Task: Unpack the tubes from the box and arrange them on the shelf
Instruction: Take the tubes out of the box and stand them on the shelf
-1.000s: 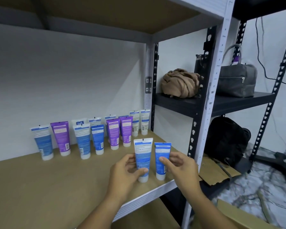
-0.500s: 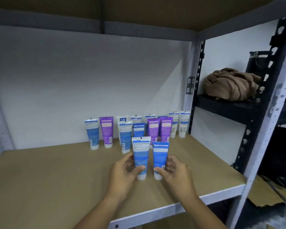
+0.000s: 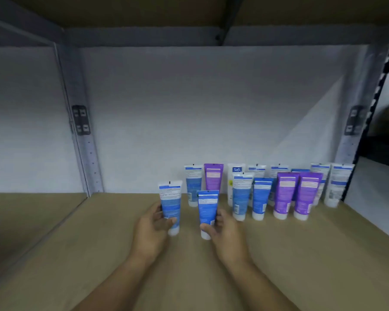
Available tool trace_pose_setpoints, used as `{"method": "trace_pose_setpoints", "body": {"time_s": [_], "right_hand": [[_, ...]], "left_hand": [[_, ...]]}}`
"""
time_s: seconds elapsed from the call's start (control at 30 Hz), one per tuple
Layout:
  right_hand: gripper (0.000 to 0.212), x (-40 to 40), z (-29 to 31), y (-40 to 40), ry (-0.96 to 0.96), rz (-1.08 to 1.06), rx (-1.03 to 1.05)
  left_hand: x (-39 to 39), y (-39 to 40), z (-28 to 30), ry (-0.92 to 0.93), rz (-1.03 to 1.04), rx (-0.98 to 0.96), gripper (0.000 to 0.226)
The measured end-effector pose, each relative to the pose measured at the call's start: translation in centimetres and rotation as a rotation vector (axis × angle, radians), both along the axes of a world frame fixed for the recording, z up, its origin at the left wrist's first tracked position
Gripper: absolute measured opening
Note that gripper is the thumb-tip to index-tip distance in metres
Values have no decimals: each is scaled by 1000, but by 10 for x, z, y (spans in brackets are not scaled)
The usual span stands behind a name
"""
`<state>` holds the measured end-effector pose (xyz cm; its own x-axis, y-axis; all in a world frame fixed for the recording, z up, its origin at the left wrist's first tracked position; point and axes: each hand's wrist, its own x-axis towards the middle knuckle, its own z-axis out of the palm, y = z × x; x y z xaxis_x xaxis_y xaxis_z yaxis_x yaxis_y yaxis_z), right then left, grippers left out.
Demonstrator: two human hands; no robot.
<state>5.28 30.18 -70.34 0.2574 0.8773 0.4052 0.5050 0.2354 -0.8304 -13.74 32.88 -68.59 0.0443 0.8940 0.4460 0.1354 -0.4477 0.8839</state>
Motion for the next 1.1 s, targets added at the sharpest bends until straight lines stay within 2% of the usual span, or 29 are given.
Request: {"method": "trace_pose_setpoints", "body": {"time_s": [0.1, 0.23, 0.37, 0.7, 0.93, 1.1], "right_hand": [[34, -25, 0, 31, -73, -1, 16], [30, -54, 0, 69, -132, -46, -6], [41, -77, 2, 98, -231, -126, -43], [35, -106, -3, 148, -206, -205, -55], [36, -103, -8, 156, -169, -168, -31], [29, -91, -8, 135, -139, -111, -28]], "left_hand": [[-17, 17, 4, 21, 16, 9, 30], [-34, 47, 3, -6, 69, 4, 37], [-44, 74, 1, -19, 95, -15, 43], [-49, 115, -1, 48, 148, 11, 42], [-52, 125, -7, 103, 169, -46, 41], [-45, 108, -12, 81, 322, -146, 48]]}}
